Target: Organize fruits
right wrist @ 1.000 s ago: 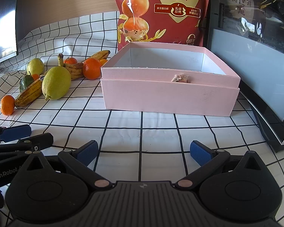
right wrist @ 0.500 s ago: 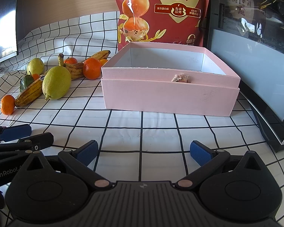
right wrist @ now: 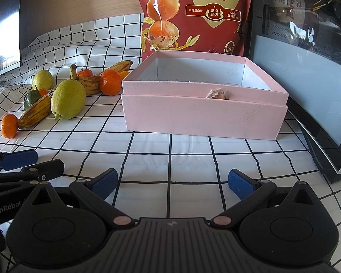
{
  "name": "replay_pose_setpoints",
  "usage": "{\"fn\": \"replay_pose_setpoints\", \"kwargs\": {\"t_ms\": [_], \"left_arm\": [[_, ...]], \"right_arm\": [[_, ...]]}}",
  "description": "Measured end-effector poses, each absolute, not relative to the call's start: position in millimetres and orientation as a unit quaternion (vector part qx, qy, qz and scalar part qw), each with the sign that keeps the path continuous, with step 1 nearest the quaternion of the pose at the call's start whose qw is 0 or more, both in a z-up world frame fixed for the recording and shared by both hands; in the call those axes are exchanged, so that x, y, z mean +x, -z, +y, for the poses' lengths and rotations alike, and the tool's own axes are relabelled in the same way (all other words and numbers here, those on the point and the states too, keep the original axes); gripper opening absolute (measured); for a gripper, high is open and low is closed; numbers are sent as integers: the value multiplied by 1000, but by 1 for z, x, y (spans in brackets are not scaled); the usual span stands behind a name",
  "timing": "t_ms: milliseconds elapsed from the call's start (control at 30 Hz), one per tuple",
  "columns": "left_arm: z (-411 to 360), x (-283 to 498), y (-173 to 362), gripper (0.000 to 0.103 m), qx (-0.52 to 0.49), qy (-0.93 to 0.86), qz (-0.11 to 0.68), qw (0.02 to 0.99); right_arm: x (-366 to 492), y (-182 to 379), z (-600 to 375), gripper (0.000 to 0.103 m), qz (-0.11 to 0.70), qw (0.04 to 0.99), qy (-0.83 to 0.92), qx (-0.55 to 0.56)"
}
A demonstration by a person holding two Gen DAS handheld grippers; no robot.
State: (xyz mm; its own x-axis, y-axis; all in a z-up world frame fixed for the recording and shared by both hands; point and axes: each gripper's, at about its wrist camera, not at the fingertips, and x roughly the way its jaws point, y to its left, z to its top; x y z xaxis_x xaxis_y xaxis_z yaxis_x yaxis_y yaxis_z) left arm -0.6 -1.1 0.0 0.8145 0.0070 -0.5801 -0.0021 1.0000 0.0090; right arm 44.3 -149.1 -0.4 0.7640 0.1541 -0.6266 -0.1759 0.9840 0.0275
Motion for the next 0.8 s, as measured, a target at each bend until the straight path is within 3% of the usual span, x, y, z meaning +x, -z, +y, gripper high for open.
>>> {"fn": "replay_pose_setpoints", "kwargs": {"t_ms": [800], "left_arm": [[-1, -1, 0, 52, 4, -3, 304, 953]], "right_arm": [[44, 1, -148, 103, 332, 939, -83, -17]]}}
